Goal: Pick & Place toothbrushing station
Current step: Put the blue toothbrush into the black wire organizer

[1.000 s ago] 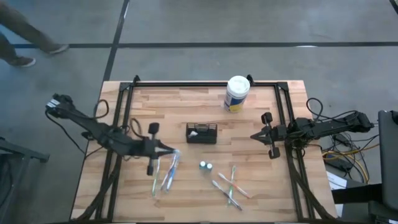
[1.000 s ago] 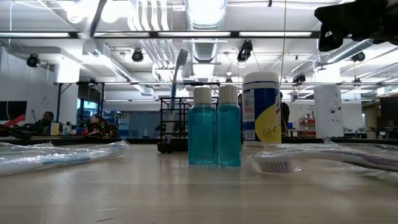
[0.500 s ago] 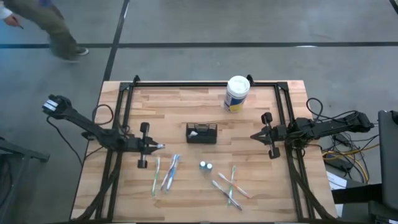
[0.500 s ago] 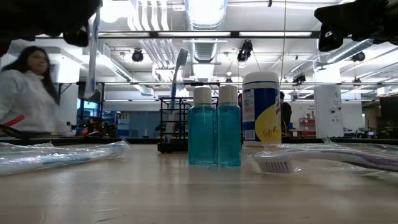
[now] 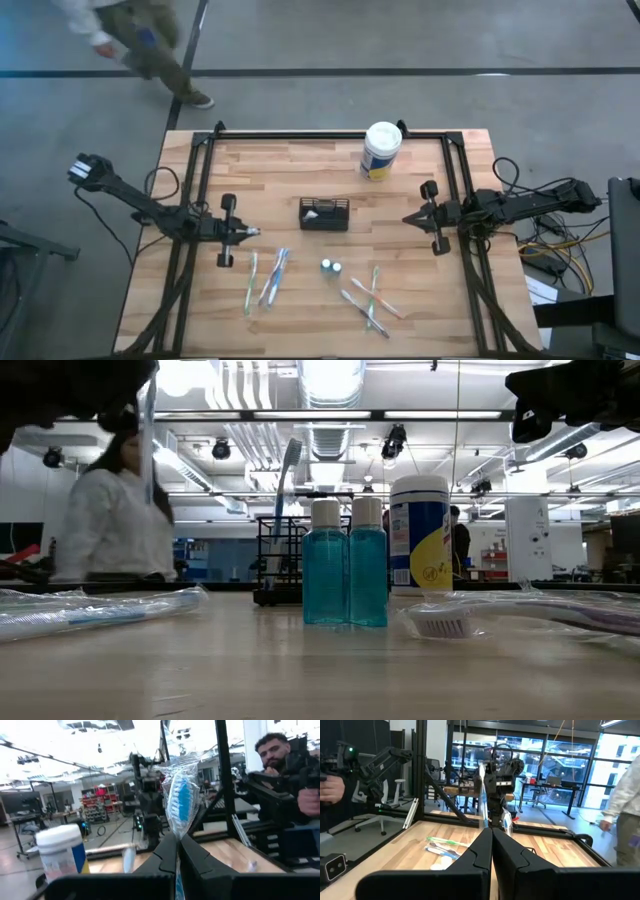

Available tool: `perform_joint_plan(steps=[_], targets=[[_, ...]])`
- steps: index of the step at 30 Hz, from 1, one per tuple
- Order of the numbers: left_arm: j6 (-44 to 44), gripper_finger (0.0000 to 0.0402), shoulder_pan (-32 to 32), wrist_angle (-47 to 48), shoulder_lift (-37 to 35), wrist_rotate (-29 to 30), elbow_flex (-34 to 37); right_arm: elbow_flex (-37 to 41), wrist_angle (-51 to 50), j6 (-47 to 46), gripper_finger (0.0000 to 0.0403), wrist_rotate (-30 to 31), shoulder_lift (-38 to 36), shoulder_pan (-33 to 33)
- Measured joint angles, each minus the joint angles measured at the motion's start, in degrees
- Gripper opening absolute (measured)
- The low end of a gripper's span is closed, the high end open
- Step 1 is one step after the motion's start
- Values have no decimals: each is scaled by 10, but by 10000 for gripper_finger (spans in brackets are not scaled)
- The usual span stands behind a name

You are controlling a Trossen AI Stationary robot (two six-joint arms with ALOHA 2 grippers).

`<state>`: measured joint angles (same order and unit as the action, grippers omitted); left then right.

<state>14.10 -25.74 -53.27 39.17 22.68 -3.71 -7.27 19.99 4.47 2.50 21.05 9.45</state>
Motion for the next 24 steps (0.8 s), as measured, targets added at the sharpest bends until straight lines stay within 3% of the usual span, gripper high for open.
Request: perform_joint_plan(steps=[5, 12, 18, 24], targets=[[36, 4, 50, 104, -1, -21, -97, 0, 0, 2, 8, 0, 0, 0], [25, 3, 173, 228, 1, -179, -217, 0, 1, 6, 8, 0, 0, 0], [-19, 2, 292, 220, 26, -298, -249, 0, 1, 7, 8, 0, 0, 0], [-66, 2, 379, 128, 92, -401, -253, 0, 1, 7, 8, 0, 0, 0]])
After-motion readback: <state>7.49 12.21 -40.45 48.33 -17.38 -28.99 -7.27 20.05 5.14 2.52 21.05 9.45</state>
